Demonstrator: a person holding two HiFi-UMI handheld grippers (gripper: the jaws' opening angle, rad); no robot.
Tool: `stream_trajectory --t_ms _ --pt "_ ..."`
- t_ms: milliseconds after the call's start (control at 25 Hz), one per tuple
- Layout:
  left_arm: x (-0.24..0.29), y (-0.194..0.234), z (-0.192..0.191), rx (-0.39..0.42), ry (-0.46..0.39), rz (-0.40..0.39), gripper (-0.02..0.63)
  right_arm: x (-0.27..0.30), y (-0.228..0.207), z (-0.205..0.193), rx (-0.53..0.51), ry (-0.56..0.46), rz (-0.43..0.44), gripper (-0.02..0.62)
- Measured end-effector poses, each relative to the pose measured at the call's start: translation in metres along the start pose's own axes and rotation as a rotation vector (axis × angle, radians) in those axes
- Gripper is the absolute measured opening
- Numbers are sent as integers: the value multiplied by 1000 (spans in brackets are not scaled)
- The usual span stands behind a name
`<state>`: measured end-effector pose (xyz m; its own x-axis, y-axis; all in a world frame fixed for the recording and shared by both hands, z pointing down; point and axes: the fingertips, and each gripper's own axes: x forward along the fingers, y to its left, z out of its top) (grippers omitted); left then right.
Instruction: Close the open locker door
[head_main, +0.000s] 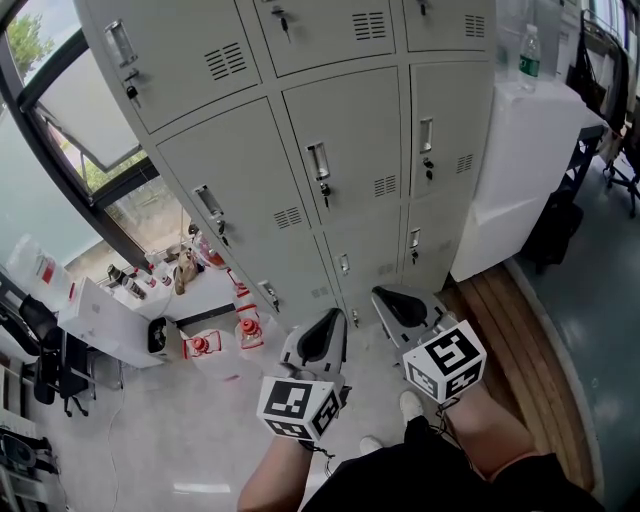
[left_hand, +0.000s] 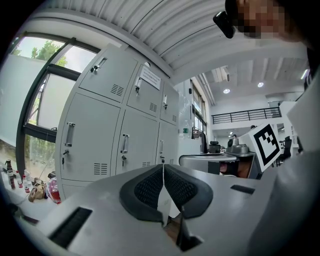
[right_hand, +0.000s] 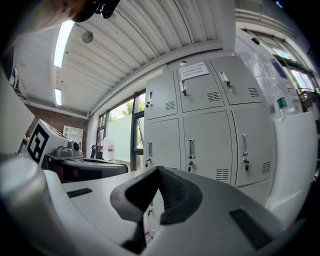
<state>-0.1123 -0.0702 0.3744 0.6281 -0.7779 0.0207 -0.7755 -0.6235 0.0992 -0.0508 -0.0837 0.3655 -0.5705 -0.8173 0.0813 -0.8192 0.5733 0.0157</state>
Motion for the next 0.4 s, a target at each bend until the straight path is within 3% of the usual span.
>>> stream_trajectory --t_ms 400 --pt "-4 2 -4 -2 6 -6 21 1 5 -4 9 1 -4 52"
